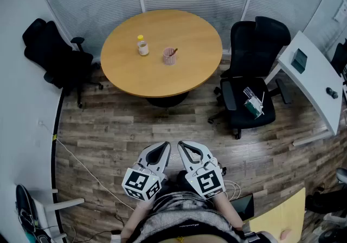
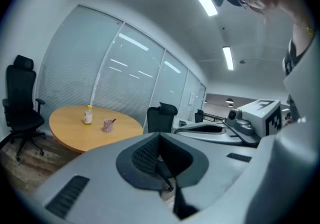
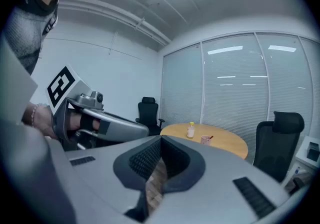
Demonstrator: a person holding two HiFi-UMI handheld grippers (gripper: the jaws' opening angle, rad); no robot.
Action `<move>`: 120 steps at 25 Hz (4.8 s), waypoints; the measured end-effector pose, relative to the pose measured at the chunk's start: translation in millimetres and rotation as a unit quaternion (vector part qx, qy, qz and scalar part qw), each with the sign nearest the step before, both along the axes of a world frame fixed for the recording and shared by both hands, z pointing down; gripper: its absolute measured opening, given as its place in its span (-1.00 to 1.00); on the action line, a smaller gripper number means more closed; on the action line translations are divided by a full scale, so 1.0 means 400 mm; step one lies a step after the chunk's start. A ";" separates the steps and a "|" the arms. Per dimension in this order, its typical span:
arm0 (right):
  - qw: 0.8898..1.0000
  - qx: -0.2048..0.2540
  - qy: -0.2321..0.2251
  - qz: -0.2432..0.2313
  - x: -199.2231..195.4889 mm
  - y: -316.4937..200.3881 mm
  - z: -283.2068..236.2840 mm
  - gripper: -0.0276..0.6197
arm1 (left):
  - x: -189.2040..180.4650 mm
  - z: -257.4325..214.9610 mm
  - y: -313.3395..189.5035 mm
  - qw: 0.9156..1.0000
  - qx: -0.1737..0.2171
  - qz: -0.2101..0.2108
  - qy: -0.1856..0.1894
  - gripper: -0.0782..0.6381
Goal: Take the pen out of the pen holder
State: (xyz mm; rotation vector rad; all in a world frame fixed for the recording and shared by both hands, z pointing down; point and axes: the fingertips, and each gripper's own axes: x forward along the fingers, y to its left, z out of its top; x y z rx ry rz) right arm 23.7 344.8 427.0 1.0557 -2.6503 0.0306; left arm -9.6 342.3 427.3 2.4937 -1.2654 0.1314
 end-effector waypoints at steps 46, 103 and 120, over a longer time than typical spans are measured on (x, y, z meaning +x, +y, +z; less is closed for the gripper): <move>0.999 -0.007 0.004 0.045 -0.110 -0.588 0.043 -0.84 | -0.090 0.052 -0.594 0.997 -0.015 0.062 0.031 -0.77; 0.999 -0.022 -0.015 -0.028 -0.093 -1.283 0.087 -0.84 | -0.068 0.092 -1.254 1.000 -0.023 -0.012 0.008 -0.77; 0.998 -0.053 -0.019 0.021 -0.091 -1.406 0.138 -0.84 | -0.087 0.136 -1.374 0.998 -0.047 0.032 -0.008 -0.77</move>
